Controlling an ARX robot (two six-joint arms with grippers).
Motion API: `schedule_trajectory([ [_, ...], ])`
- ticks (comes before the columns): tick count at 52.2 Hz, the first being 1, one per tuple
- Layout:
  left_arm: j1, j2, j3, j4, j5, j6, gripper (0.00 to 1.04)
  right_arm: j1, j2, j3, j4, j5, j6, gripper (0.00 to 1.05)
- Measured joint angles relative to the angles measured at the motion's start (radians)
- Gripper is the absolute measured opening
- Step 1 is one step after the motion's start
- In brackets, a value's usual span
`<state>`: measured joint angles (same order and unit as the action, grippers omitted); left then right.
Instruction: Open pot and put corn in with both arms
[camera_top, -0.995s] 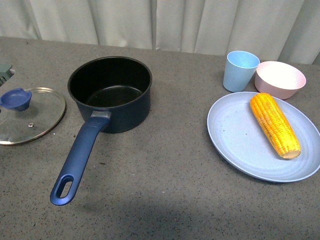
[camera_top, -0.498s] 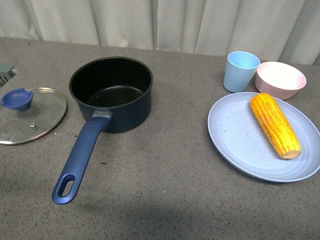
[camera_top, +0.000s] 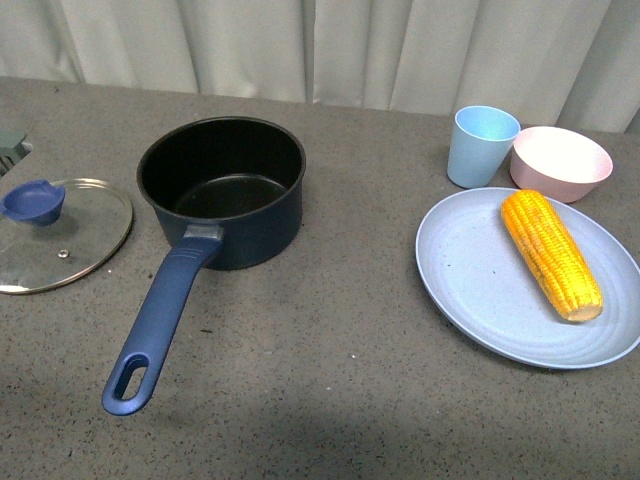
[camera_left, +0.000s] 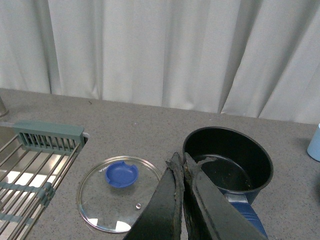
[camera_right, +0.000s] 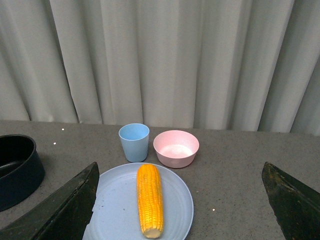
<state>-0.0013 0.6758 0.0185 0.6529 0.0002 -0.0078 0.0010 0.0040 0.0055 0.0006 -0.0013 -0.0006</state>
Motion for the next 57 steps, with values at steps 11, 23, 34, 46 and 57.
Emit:
schedule_trajectory([
  [11, 0.000, -0.158, 0.000, -0.142, 0.000, 0.000, 0.04, 0.000, 0.000, 0.000, 0.000, 0.000, 0.000, 0.95],
  [23, 0.000, -0.290, 0.000, -0.266, 0.000, 0.000, 0.04, 0.000, 0.000, 0.000, 0.000, 0.000, 0.000, 0.95],
  [34, 0.000, -0.372, 0.000, -0.345, 0.000, 0.000, 0.04, 0.000, 0.000, 0.000, 0.000, 0.000, 0.000, 0.95],
  [46, 0.000, -0.458, 0.000, -0.431, 0.000, 0.000, 0.04, 0.000, 0.000, 0.000, 0.000, 0.000, 0.000, 0.95],
  [57, 0.000, -0.504, 0.000, -0.478, 0.000, 0.000, 0.04, 0.000, 0.000, 0.000, 0.000, 0.000, 0.000, 0.95],
])
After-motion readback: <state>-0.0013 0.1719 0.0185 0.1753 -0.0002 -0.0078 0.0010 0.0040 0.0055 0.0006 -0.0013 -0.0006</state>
